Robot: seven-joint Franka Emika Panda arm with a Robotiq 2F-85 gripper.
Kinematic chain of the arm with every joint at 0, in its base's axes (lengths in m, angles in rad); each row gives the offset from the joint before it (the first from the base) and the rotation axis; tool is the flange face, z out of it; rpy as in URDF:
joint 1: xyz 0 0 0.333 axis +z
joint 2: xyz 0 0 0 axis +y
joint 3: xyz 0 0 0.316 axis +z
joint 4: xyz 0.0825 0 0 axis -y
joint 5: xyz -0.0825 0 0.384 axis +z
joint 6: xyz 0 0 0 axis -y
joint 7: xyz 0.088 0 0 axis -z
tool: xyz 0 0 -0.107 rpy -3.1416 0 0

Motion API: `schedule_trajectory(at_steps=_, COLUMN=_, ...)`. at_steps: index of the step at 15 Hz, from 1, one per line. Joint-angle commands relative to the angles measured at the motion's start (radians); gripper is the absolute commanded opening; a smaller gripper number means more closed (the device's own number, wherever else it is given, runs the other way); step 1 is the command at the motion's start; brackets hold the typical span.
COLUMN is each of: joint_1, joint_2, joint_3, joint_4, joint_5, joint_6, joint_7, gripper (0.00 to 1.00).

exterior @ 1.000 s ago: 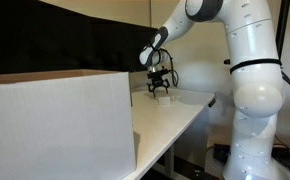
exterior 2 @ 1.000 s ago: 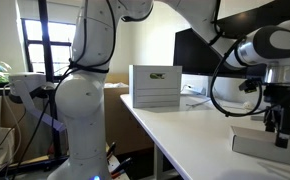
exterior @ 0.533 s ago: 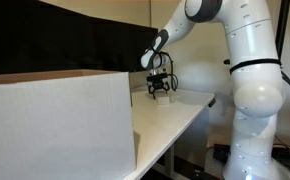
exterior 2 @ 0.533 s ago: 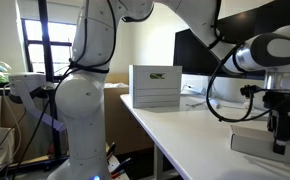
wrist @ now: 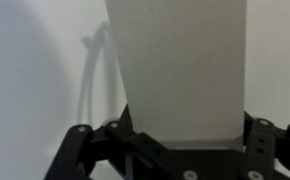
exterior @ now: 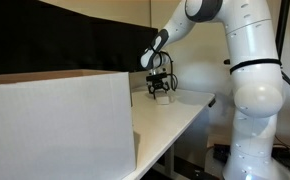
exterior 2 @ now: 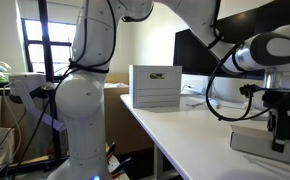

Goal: Put the right box in the left box

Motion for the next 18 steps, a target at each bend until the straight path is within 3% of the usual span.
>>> schedule_trajectory(at_steps=1, joint_1=0.002, joint_2=-0.008, joint_3=-0.002, joint_4=-0.021, joint_5=-0.018, joint_6=-0.004, joint_7=0.017, gripper=0.62)
schedule_trajectory(at_steps=18, joint_1=0.007, joint_2=-0.136, joint_3=0.015, joint_4=-0.052, joint_5=-0.007, joint_6=-0.074, joint_7=0.013, gripper=0.62)
